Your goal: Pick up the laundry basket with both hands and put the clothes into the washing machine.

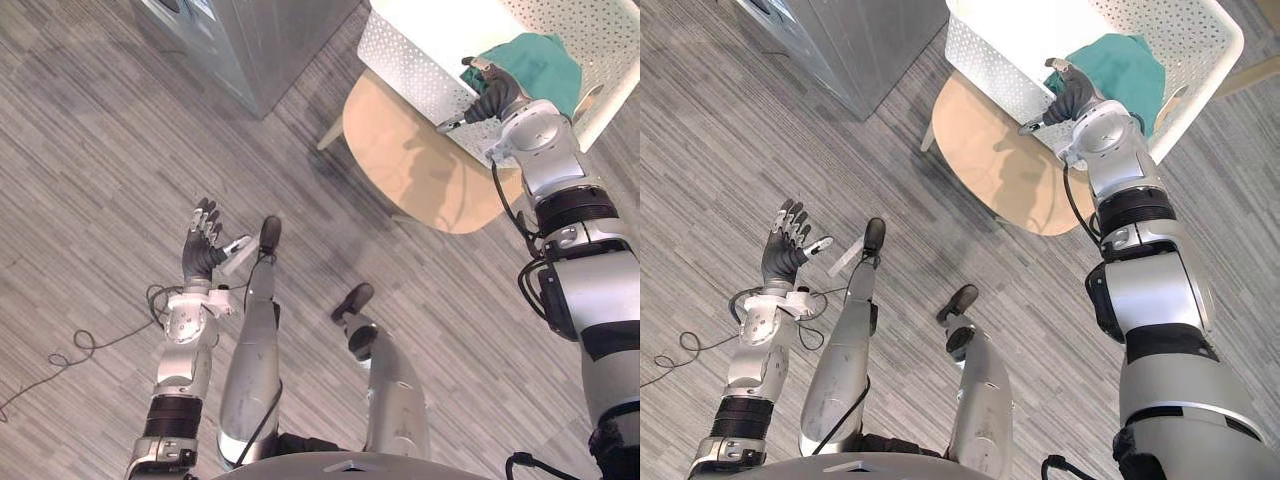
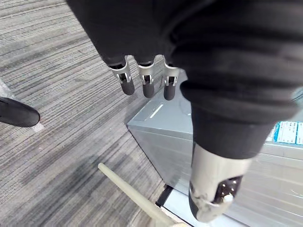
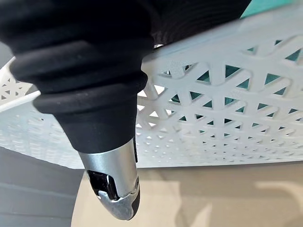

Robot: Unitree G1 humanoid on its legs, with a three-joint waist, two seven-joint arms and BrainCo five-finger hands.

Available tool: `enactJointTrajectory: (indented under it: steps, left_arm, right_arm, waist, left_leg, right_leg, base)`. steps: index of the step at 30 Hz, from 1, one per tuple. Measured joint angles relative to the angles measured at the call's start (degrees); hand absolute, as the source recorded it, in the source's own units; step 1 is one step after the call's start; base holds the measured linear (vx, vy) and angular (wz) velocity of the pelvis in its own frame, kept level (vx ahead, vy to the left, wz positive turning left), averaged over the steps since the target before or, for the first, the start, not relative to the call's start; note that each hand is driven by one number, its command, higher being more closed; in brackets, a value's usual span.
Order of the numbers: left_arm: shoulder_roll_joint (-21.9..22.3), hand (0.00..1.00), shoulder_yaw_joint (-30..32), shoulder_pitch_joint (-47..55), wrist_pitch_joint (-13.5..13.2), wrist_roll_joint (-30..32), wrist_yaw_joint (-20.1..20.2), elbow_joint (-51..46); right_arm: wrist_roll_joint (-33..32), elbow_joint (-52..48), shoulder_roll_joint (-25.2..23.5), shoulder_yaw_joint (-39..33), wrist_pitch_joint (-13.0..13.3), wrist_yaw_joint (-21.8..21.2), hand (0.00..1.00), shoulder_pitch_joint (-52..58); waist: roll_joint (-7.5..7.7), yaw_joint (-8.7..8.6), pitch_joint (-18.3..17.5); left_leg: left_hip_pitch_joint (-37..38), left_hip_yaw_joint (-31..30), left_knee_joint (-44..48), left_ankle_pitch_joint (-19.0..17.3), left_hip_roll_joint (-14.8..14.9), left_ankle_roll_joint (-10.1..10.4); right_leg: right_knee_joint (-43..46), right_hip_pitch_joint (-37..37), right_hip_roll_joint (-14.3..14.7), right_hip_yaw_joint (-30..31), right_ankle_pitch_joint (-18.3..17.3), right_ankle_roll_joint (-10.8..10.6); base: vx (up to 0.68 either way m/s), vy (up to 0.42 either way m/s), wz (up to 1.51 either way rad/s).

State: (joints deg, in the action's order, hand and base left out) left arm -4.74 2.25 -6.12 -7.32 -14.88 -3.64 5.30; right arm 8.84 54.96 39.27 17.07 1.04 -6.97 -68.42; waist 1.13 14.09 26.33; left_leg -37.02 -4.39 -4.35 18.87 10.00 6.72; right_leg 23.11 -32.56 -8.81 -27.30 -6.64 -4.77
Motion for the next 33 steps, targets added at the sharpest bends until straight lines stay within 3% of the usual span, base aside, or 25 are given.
enactJointTrajectory:
  steps: [12, 17, 22, 29, 33]
  left_arm:
    - [-0.41, 0.00, -1.36, 0.09, -0.03, -0.05, -2.12, 0.23]
    - [0.75, 0.00, -3.29, 0.57, -0.11, -0.27, -2.28, 2.50]
    - [0.81, 0.00, -5.22, 1.34, -0.18, -0.79, -2.11, 2.70]
    - [0.88, 0.00, -5.24, 1.37, -0.37, -1.83, -1.83, 2.02]
    - [1.53, 0.00, -5.19, 1.55, -0.63, -1.83, -1.93, 0.45]
  right_arm:
    - [-0.64, 3.29, -0.48, -0.41, 0.43, -0.04, 0.00, -0.05]
    - [-2.23, 4.65, -0.39, 2.67, 1.35, -0.08, 0.00, -1.99]
    - [-4.24, 4.85, 0.21, 6.31, 1.25, -0.58, 0.00, -2.06]
    - [-7.48, 4.05, 3.61, 9.76, 0.12, -4.02, 0.00, -4.28]
    - [-9.98, -2.39, 7.17, 9.77, -0.04, -4.07, 0.00, -4.20]
  waist:
    - [0.70, 0.14, 0.05]
    - [0.96, 0.09, 0.08]
    - [1.47, -0.02, 0.03]
    - [1.51, 0.24, 0.00]
    - [1.70, 0.06, 0.09]
  left_leg:
    - [0.26, 1.60, 0.15, 0.06, 1.15, 0.06]
    - [0.23, 3.27, 0.01, 0.06, 2.68, 0.06]
    - [0.00, 3.44, -0.07, 0.04, 2.87, 0.05]
    - [-1.71, 3.20, -0.07, -0.10, 2.82, -0.08]
    - [-3.05, 3.58, -0.04, -0.09, 2.94, -0.09]
  right_leg:
    - [-1.10, -0.58, 1.43, 2.10, 0.88, 0.74]
    - [-7.14, 0.49, 4.00, 3.23, 4.68, 1.09]
    - [-10.57, 1.59, 4.78, 3.06, 6.50, 0.96]
    - [-15.93, 2.49, 5.68, 2.33, 9.31, 0.61]
    - [-19.82, 2.64, 6.48, 2.29, 11.71, 0.46]
  base:
    - [0.03, -0.074, -0.09]
    - [0.02, -0.054, -0.27]
    - [0.06, -0.027, -0.05]
    - [0.07, -0.013, 0.00]
    - [0.07, 0.002, -0.09]
